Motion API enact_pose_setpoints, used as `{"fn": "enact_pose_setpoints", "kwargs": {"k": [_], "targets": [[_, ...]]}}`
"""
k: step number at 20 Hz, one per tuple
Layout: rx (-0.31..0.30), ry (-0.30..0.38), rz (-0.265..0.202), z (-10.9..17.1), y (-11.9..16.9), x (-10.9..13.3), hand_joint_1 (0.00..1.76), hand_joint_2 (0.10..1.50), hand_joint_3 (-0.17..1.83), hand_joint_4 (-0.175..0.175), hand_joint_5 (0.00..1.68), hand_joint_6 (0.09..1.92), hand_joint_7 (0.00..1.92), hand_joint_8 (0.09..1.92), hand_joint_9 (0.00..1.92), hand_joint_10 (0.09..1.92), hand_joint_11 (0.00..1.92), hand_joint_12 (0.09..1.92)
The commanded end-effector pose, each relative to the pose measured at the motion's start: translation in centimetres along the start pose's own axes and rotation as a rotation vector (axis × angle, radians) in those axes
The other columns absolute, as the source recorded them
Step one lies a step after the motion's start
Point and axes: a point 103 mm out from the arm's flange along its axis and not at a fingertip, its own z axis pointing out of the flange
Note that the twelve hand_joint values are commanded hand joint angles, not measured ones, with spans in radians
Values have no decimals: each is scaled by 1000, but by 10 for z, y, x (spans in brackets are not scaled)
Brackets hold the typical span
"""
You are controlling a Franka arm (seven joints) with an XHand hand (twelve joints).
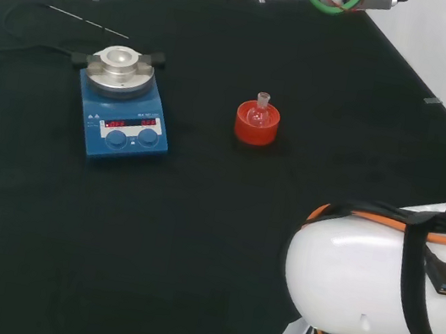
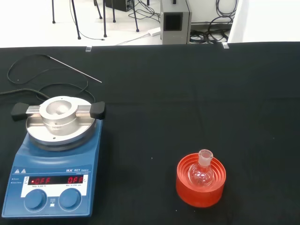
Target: Pick up the round-bottom flask.
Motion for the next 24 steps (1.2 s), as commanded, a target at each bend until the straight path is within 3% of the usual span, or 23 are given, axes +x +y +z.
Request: {"fn": "enact_pose_setpoints", "kwargs": {"k": [1,4,8,11,13,21,24], "targets": [[-6,-8,4,0,0,-2,101,1197,527,9,163,262,102,520,140,593,0,919],[4,-8,9,3,2,-6,55,1309,331,9,224,109,119,464,145,566,0,910],[11,-8,19,8,5,-12,62,1326,276,9,240,87,125,448,146,558,0,904],[16,40,55,12,10,-18,157,1280,240,7,241,87,133,448,151,560,0,905],[11,61,75,17,14,-20,333,1205,213,-2,256,87,155,460,177,574,0,988],[25,152,130,54,37,-37,691,820,609,-18,328,87,190,538,234,617,0,1162],[40,161,148,79,56,-47,745,753,689,-22,352,87,205,553,252,623,0,1191]]}}
